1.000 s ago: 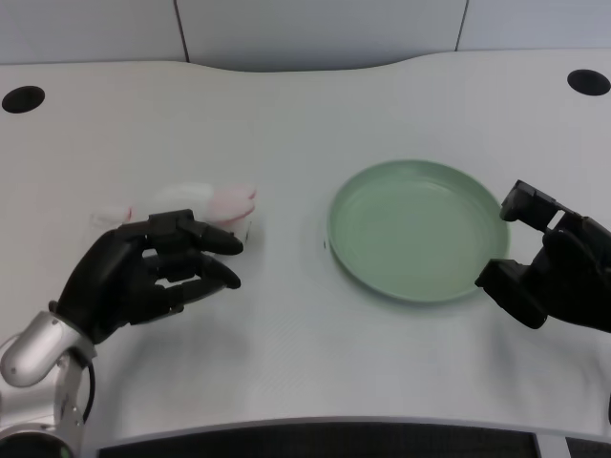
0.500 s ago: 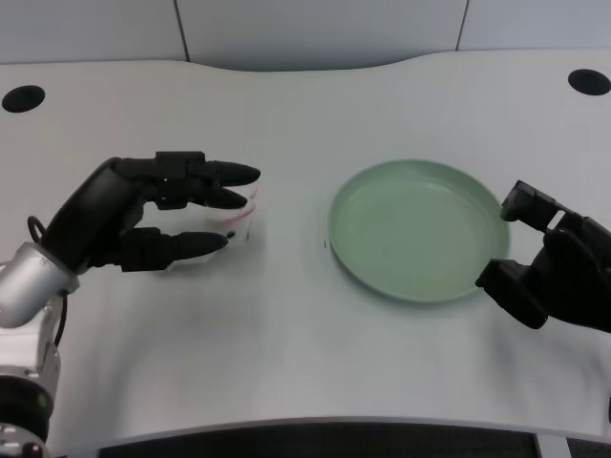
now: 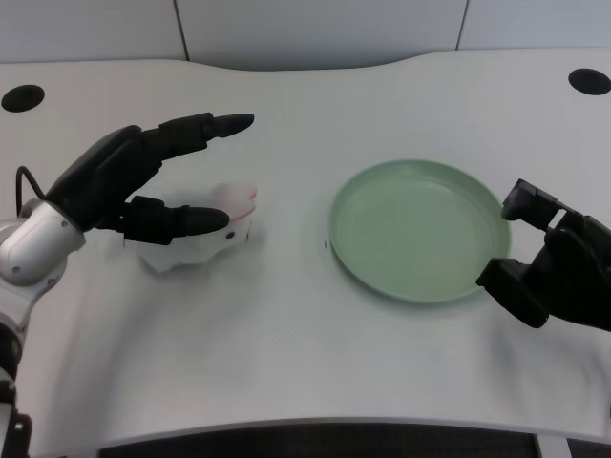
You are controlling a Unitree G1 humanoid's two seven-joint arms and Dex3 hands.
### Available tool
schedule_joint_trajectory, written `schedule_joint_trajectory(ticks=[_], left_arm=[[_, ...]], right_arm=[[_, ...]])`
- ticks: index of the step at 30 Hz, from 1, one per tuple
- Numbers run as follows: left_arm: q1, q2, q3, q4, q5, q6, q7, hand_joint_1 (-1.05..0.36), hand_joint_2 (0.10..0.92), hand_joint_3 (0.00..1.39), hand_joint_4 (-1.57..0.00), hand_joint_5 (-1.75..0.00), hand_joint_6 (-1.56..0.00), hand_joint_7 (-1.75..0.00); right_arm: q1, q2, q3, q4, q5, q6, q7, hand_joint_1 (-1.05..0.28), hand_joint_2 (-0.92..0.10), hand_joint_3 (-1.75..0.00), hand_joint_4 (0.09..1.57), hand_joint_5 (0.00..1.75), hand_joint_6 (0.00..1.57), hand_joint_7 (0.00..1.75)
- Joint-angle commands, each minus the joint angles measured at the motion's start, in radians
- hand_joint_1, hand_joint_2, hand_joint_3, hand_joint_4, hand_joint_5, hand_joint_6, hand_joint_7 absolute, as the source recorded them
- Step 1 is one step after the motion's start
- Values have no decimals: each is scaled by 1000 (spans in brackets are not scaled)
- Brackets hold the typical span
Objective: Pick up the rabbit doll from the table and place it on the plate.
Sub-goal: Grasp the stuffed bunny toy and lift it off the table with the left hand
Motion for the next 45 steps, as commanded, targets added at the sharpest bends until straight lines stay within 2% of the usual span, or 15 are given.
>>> schedule_joint_trajectory(ticks=[1, 9, 12, 14, 17, 22, 24, 26, 28, 30, 33, 36, 38, 41, 45], left_arm=[[-54, 24, -67, 48, 86, 51, 108, -1020, 921, 421, -189, 0, -276, 0], [-98, -3, -167, 113, 163, 163, 219, -1048, 921, 509, -40, 0, -151, 0], [-111, -27, -197, 136, 185, 232, 246, -1048, 921, 543, -7, 1, -119, 0], [-119, -37, -215, 145, 199, 267, 259, -1048, 921, 567, -1, 1, -102, 0], [-132, -50, -248, 159, 228, 337, 265, -1048, 921, 610, 1, 1, -44, 0], [-146, -74, -303, 181, 274, 463, 266, -1048, 921, 633, 1, 1, -2, 1], [-147, -84, -320, 187, 285, 505, 258, -1048, 921, 643, 1, 1, 0, 1], [-147, -90, -332, 191, 293, 531, 255, -1048, 921, 651, 1, 1, 1, 1], [-146, -96, -348, 194, 305, 554, 265, -1048, 921, 655, 1, 1, 1, 1], [-145, -101, -362, 196, 315, 575, 271, -1048, 921, 661, 1, 1, 1, 1], [-144, -108, -386, 201, 336, 606, 283, -1048, 921, 666, 1, 1, 1, 1], [-141, -115, -404, 204, 354, 630, 302, -1048, 921, 664, 1, 1, 1, 1], [-141, -119, -421, 206, 370, 651, 312, -1048, 921, 662, 1, 1, 1, 1], [-141, -125, -449, 209, 400, 680, 339, -1048, 921, 657, 1, 1, 1, 1], [-144, -137, -492, 214, 444, 723, 377, -1048, 921, 562, 1, 1, 1, 1]], right_arm=[[-5, -14, -5, -3, 4, 1, 2, -618, -915, -22, 1025, 1746, 795, 1726], [-3, -13, -2, -6, -1, -13, 3, -635, -919, -29, 1027, 1746, 808, 1746], [-3, -13, -1, -6, 0, -6, 6, -618, -916, -25, 1031, 1746, 812, 1742], [-5, -12, -2, -5, 2, 2, 8, -607, -919, -24, 1029, 1746, 794, 1732], [-4, -10, -3, -6, 2, -10, 9, -622, -921, -46, 1021, 1746, 790, 1744], [-5, -10, -3, -8, 4, -9, 17, -619, -921, -40, 1018, 1746, 800, 1646], [-3, -9, -4, -10, 4, -15, 18, -649, -920, -32, 1018, 1746, 807, 1684], [-3, -10, -2, -9, 3, -11, 18, -662, -919, -23, 1024, 1746, 807, 1733], [-4, -10, -1, -9, 2, -12, 20, -659, -920, -24, 1029, 1746, 821, 1743], [-2, -9, 0, -12, 0, -27, 19, -653, -921, -30, 1035, 1746, 835, 1746], [-3, -7, -2, -13, 5, -20, 25, -612, -921, -36, 1041, 1746, 839, 1746], [-4, -5, -5, -11, 10, -3, 31, -609, -916, -30, 1034, 1746, 815, 1743], [-4, -3, -6, -12, 11, -4, 37, -610, -917, -27, 1030, 1746, 809, 1746], [-3, 0, -4, -17, 10, -10, 35, -619, -918, -23, 1032, 1746, 829, 1746], [0, 5, -5, -22, 12, -9, 39, -624, -912, -14, 1029, 1746, 828, 1746]])
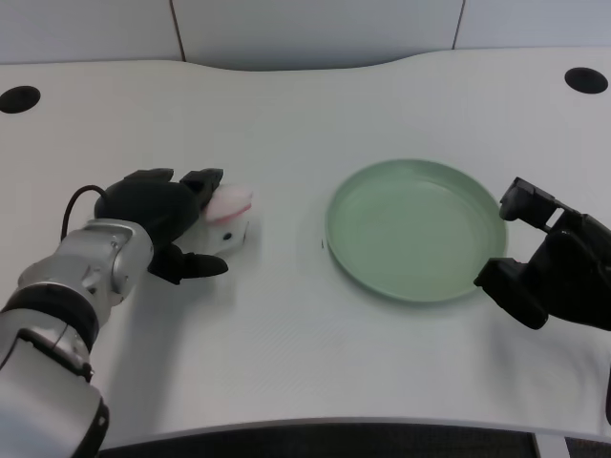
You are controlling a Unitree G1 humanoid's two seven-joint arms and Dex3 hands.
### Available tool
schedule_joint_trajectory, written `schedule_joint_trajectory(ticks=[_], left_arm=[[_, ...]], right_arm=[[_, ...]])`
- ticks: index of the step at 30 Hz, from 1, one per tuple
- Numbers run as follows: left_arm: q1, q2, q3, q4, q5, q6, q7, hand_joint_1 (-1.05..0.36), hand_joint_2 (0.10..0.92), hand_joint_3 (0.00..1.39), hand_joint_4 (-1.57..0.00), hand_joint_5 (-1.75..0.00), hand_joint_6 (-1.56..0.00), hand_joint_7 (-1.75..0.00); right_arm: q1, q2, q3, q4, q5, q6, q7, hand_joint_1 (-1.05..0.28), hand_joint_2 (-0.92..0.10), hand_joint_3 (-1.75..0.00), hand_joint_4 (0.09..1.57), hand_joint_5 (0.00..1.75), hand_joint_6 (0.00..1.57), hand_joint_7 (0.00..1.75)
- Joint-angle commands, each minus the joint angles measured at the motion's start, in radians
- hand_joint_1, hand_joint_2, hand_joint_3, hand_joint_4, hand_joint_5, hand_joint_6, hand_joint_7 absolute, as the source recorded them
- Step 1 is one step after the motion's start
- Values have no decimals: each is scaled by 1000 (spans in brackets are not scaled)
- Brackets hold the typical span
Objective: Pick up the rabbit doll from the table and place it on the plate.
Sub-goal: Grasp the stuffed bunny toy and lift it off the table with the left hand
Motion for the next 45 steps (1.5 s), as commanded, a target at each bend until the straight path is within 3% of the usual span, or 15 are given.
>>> schedule_joint_trajectory(ticks=[1, 4, 8, 11, 15, 18, 20, 21, 22, 24, 32, 36, 39, 41, 45], left_arm=[[-7, -6, -34, 20, 36, 39, 21, -1048, 921, 538, 1, 1, 1, 1], [-12, -11, -50, 22, 50, 53, 28, -1048, 921, 448, 1, 1, -8, -4], [-14, -15, -58, 25, 54, 57, 40, -1048, 921, 320, -259, -115, -109, -34], [-13, -18, -63, 26, 54, 61, 46, -1048, 921, 296, -319, -134, -131, -36], [-8, -35, -54, 26, 42, 73, 65, -1020, 921, 316, -522, -158, -387, -59], [-7, -48, -46, 27, 33, 86, 71, -921, 921, 264, -827, -264, -725, -104], [-7, -53, -46, 27, 33, 90, 75, -903, 921, 253, -883, -298, -782, -112], [-6, -56, -47, 27, 33, 93, 80, -859, 921, 231, -943, -365, -861, -124], [-5, -58, -48, 28, 34, 95, 83, -812, 921, 206, -963, -581, -969, -109], [-4, -61, -53, 28, 40, 100, 96, -779, 921, 189, -946, -794, -1066, -95], [3, -54, -67, 29, 57, 94, 150, -791, 921, 308, -928, -1147, -1257, -229], [6, -50, -60, 29, 55, 90, 159, -742, 921, 453, -873, -949, -1177, -245], [8, -48, -40, 29, 39, 87, 148, -630, 921, 583, -933, -498, -1103, -112], [5, -49, -21, 29, 22, 88, 131, -605, 921, 626, -919, -356, -1040, -50], [-11, -52, 30, 23, -25, 56, 132, -578, 921, 676, -1026, -320, -1121, -74]], right_arm=[[2, -3, -2, -18, 9, -4, 7, -629, -912, -13, 1029, 1746, 831, 1746], [5, 1, -2, -25, 9, -9, 4, -626, -913, -11, 1030, 1746, 837, 1746], [9, 5, -5, -29, 13, -20, 11, -607, -918, -11, 1044, 1746, 851, 1746], [9, 6, -5, -30, 14, -22, 18, -601, -920, -12, 1045, 1746, 844, 1746], [6, 5, -7, -27, 18, -12, 42, -603, -916, -8, 1068, 1746, 875, 1746], [4, 3, -4, -28, 14, -14, 41, -625, -905, -2, 1081, 1746, 895, 1746], [5, 4, -6, -29, 16, -25, 41, -629, -903, -1, 1085, 1746, 902, 1746], [7, 8, -10, -32, 19, -39, 39, -632, -912, -6, 1086, 1746, 902, 1746], [9, 10, -13, -34, 21, -49, 37, -638, -917, -16, 1088, 1746, 898, 1746], [10, 13, -14, -36, 22, -55, 30, -642, -920, -24, 1090, 1746, 895, 1746], [7, 7, -6, -37, 25, -26, 40, -623, -909, -25, 1098, 1746, 910, 1746], [7, 5, -8, -38, 28, -16, 45, -613, -911, -24, 1097, 1746, 904, 1746], [8, 7, -11, -40, 31, -20, 46, -615, -911, -22, 1099, 1746, 900, 1746], [10, 8, -11, -43, 31, -28, 39, -620, -912, -21, 1102, 1746, 902, 1746], [12, 9, -13, -43, 31, -40, 37, -625, -919, -32, 1100, 1746, 898, 1746]])
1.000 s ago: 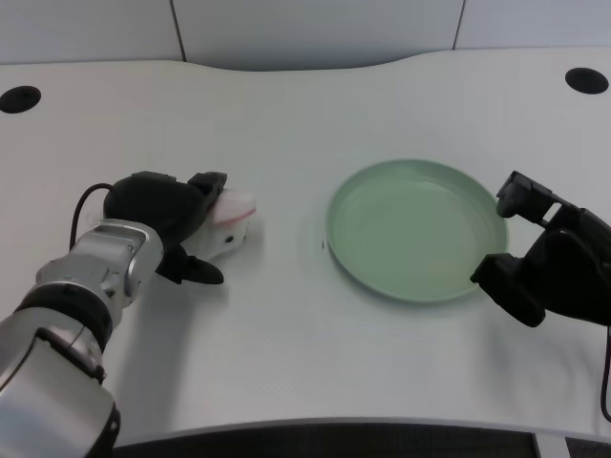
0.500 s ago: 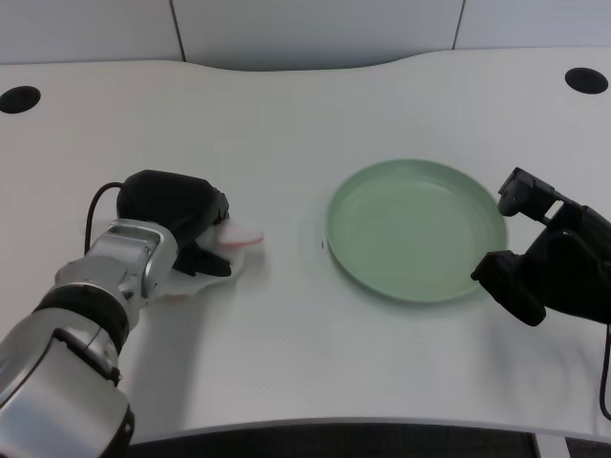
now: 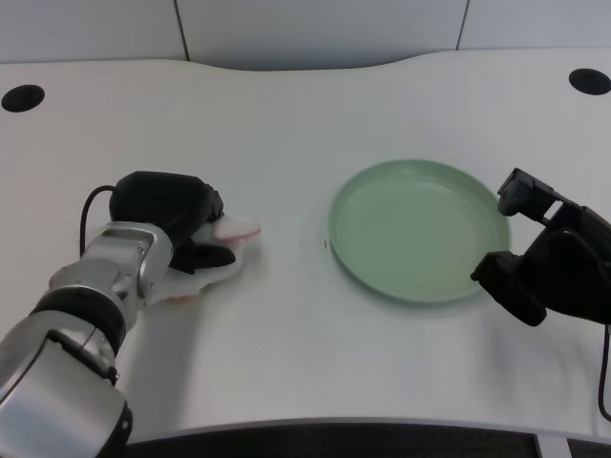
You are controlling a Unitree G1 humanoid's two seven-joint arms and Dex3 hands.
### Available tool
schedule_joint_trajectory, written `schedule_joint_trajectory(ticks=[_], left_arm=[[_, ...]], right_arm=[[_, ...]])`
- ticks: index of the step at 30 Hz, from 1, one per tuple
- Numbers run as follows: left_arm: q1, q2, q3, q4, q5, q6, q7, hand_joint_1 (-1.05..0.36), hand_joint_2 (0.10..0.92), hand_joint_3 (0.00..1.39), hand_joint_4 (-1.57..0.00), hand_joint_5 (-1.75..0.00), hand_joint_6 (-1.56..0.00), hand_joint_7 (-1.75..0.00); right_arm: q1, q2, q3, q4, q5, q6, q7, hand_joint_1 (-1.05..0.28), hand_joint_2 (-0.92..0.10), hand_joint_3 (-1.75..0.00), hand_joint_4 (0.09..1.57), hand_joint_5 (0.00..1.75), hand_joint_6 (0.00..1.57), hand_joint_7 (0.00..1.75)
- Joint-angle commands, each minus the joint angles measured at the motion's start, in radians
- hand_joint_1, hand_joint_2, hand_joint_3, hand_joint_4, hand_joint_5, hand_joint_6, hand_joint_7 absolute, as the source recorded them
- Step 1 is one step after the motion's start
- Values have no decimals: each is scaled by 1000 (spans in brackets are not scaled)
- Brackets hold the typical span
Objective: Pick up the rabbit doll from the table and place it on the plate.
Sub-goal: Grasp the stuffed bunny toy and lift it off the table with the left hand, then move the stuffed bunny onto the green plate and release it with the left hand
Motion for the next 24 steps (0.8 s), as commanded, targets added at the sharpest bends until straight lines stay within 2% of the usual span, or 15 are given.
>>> schedule_joint_trajectory(ticks=[1, 4, 7, 8, 9, 10, 11, 13, 14, 16, 18, 20, 24], left_arm=[[-10, 7, 44, 5, -40, -28, -7, -571, 921, 678, -1023, -315, -1109, -65], [-44, -1, 75, -1, -62, -64, 12, -587, 921, 700, -1043, -317, -1112, -60], [-82, -13, 103, -6, -81, -101, 31, -620, 921, 707, -1063, -329, -1117, -58], [-92, -18, 111, -8, -87, -112, 36, -622, 921, 686, -1015, -611, -1151, -112], [-103, -24, 118, -9, -91, -125, 40, -624, 921, 679, -932, -900, -1137, -228], [-115, -30, 127, -10, -98, -137, 39, -628, 921, 673, -873, -1179, -1028, -569], [-126, -38, 137, -11, -108, -149, 33, -626, 921, 662, -819, -1349, -868, -941], [-141, -51, 154, -12, -128, -166, 16, -624, 921, 653, -786, -1316, -790, -1042], [-150, -62, 166, -14, -142, -176, 4, -618, 921, 639, -772, -1408, -759, -1142], [-164, -82, 184, -16, -166, -186, -18, -633, 921, 637, -742, -1675, -633, -1497], [-169, -100, 203, -19, -188, -204, -37, -638, 921, 637, -741, -1728, -604, -1582], [-173, -117, 220, -22, -210, -225, -55, -637, 921, 643, -829, -1742, -602, -1712], [-181, -183, 242, -30, -245, -277, -98, -648, 921, 643, -889, -1746, -703, -1744]], right_arm=[[12, -6, -8, -10, 13, -17, 0, -625, -920, -40, 1096, 1746, 894, 1746], [8, -10, -5, -5, 11, -3, -1, -613, -917, -42, 1091, 1746, 892, 1746], [9, -12, 0, -6, 3, -11, -11, -610, -920, -44, 1085, 1746, 889, 1746], [10, -13, 1, -6, 1, -12, -16, -612, -920, -45, 1084, 1746, 889, 1746], [10, -14, 2, -4, 0, -9, -20, -612, -920, -44, 1084, 1746, 888, 1746], [10, -14, 4, -3, -1, -7, -20, -612, -919, -44, 1084, 1746, 887, 1746], [9, -15, 5, -1, -1, -7, -20, -610, -920, -48, 1077, 1746, 882, 1746], [10, -15, 7, 1, -3, -7, -22, -613, -921, -53, 1072, 1746, 879, 1746], [10, -16, 7, 2, -4, -8, -27, -610, -921, -54, 1067, 1746, 876, 1746], [10, -17, 9, 4, -6, -5, -30, -603, -921, -56, 1056, 1746, 870, 1746], [10, -16, 9, 6, -6, -8, -28, -602, -921, -57, 1051, 1746, 866, 1746], [10, -15, 10, 7, -6, -14, -27, -600, -921, -59, 1048, 1746, 862, 1746], [6, -11, 13, 9, -9, -24, -23, -620, -921, -60, 1052, 1746, 862, 1746]])
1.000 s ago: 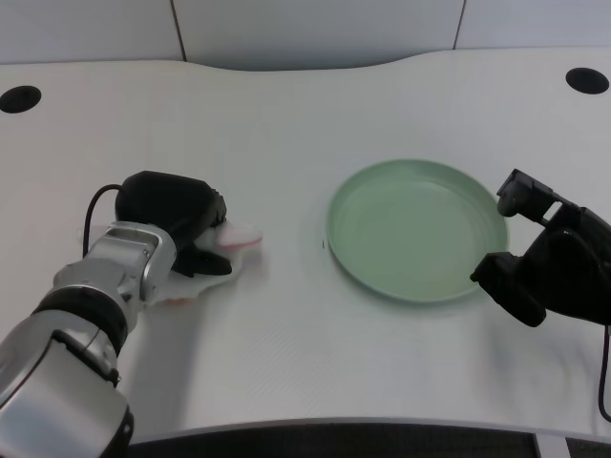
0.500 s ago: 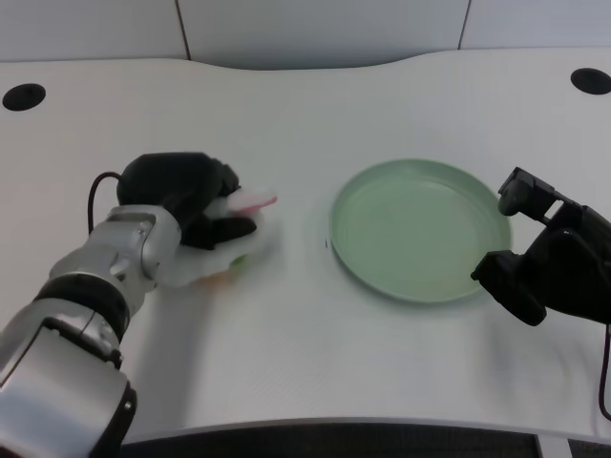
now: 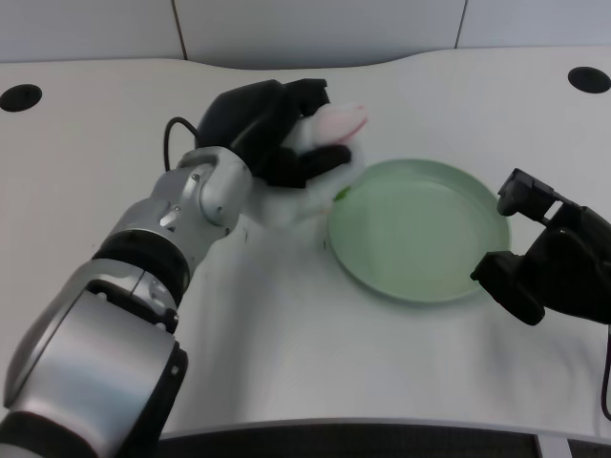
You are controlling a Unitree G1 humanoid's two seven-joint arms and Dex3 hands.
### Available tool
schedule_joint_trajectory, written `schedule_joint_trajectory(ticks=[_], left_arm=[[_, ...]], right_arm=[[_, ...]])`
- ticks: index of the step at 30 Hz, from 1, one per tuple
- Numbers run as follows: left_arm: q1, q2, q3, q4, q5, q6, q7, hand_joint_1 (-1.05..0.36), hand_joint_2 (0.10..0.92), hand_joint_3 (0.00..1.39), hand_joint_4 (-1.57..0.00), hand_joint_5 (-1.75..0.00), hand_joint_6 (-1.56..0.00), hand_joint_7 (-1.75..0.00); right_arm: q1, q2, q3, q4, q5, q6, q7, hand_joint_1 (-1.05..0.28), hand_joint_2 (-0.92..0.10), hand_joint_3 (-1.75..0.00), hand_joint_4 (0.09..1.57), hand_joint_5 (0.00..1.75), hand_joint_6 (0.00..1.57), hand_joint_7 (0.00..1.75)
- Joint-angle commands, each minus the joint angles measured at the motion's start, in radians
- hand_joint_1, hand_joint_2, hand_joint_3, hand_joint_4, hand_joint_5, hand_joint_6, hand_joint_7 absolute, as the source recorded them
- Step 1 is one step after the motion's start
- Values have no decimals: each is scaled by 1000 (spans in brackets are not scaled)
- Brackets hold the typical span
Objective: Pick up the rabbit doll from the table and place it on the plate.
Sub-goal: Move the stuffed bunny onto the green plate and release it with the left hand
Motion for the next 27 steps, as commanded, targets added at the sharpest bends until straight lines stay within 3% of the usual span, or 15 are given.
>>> schedule_joint_trajectory(ticks=[1, 7, 9, 11, 17, 21, 27], left_arm=[[-30, -49, 1, -13, -11, -42, -28, -650, 921, 643, -895, -1746, -712, -1745], [-24, -103, -23, -14, 7, -72, -28, -663, 921, 639, -941, -1746, -742, -1746], [-18, -132, -51, -12, 30, -86, -10, -670, 921, 654, -957, -1746, -748, -1746], [-15, -150, -70, -11, 44, -94, 0, -681, 921, 671, -969, -1746, -761, -1746], [-19, -178, -122, -6, 86, -93, 44, -681, 921, 706, -1021, -1746, -783, -1746], [-21, -185, -137, -4, 99, -77, 61, -667, 921, 710, -1043, -1746, -792, -1746], [-19, -179, -162, -1, 118, -51, 97, -643, 921, 735, -1014, -1746, -754, -1746]], right_arm=[[6, -6, 4, 4, -3, -10, 1, -621, -917, -57, 1055, 1746, 866, 1746], [10, 2, 7, -2, -3, -24, 0, -616, -918, -48, 1059, 1746, 873, 1746], [2, 6, 7, 4, 3, 7, 21, -585, -901, -36, 1070, 1746, 872, 1746], [-2, 10, 7, 6, 5, 24, 33, -565, -891, -29, 1079, 1746, 873, 1746], [3, 26, 3, -6, 8, 6, 38, -575, -885, -21, 1066, 1746, 882, 1746], [-1, 26, 1, -2, 13, 33, 44, -573, -869, -11, 1076, 1746, 872, 1745], [-3, 25, 1, -3, 10, 35, 49, -587, -870, -7, 1086, 1746, 889, 1745]])
